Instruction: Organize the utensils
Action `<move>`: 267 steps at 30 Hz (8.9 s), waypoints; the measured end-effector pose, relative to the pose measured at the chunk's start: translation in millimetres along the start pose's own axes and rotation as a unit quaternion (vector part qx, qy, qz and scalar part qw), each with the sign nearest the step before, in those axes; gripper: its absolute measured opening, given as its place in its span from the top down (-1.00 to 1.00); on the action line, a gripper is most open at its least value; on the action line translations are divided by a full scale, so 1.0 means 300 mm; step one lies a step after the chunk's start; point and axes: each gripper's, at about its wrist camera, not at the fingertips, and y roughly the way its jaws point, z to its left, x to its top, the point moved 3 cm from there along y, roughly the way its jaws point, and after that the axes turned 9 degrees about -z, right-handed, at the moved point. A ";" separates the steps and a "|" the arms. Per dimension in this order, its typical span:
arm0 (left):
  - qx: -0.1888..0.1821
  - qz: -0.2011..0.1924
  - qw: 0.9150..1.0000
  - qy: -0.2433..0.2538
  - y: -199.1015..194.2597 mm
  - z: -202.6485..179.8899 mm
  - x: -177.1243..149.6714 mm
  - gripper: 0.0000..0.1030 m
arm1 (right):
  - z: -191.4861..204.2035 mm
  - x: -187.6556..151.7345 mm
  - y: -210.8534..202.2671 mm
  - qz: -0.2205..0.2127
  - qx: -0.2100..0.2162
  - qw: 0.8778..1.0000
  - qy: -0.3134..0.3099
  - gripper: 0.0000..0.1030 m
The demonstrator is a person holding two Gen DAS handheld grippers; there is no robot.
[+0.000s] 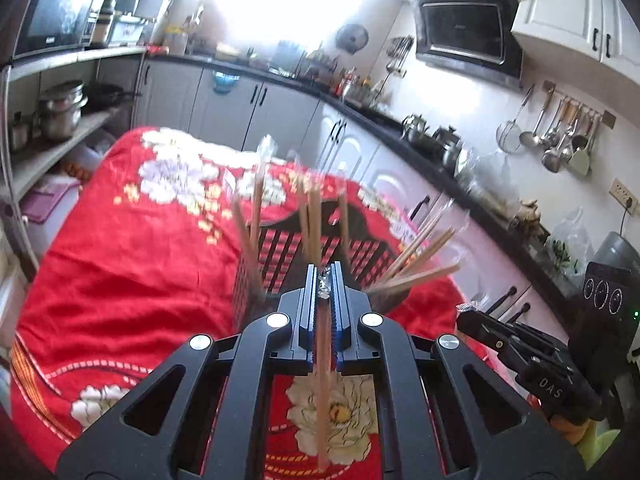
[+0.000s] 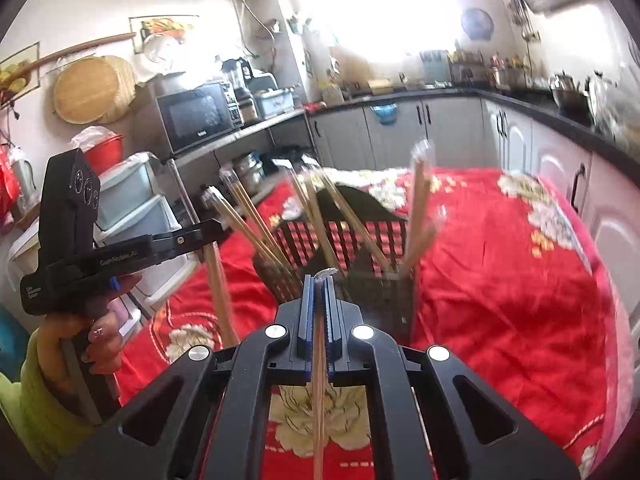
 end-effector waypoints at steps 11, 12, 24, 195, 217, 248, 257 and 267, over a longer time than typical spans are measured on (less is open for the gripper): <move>-0.010 -0.055 0.998 0.026 -0.051 -0.070 0.150 0.93 | 0.048 0.172 -0.021 -0.073 0.012 0.997 -0.015 0.91; -0.010 -0.060 0.998 0.028 -0.054 -0.078 0.168 0.93 | 0.047 0.190 -0.022 -0.080 0.012 0.997 -0.013 0.91; 0.003 -0.116 0.992 0.051 -0.066 -0.120 0.327 0.93 | 0.027 0.364 -0.019 -0.146 0.010 0.989 0.002 0.91; 0.105 -0.107 0.985 0.085 -0.053 0.023 -0.360 -0.79 | -0.063 -0.318 -0.078 -0.139 -0.157 0.976 -0.062 -0.87; 0.105 -0.107 0.985 0.085 -0.054 0.023 -0.361 -0.79 | -0.065 -0.319 -0.081 -0.140 -0.157 0.976 -0.062 -0.87; 0.106 -0.100 0.985 0.089 -0.046 0.029 -0.365 -0.79 | -0.078 -0.321 -0.089 -0.140 -0.159 0.976 -0.057 -0.87; 0.111 -0.086 0.986 0.090 -0.026 0.025 -0.375 -0.79 | -0.076 -0.320 -0.085 -0.137 -0.166 0.975 -0.052 -0.87; 0.143 -0.051 0.988 0.038 -0.066 0.118 -0.324 -0.79 | -0.206 -0.268 -0.106 -0.103 -0.208 0.973 0.017 -0.87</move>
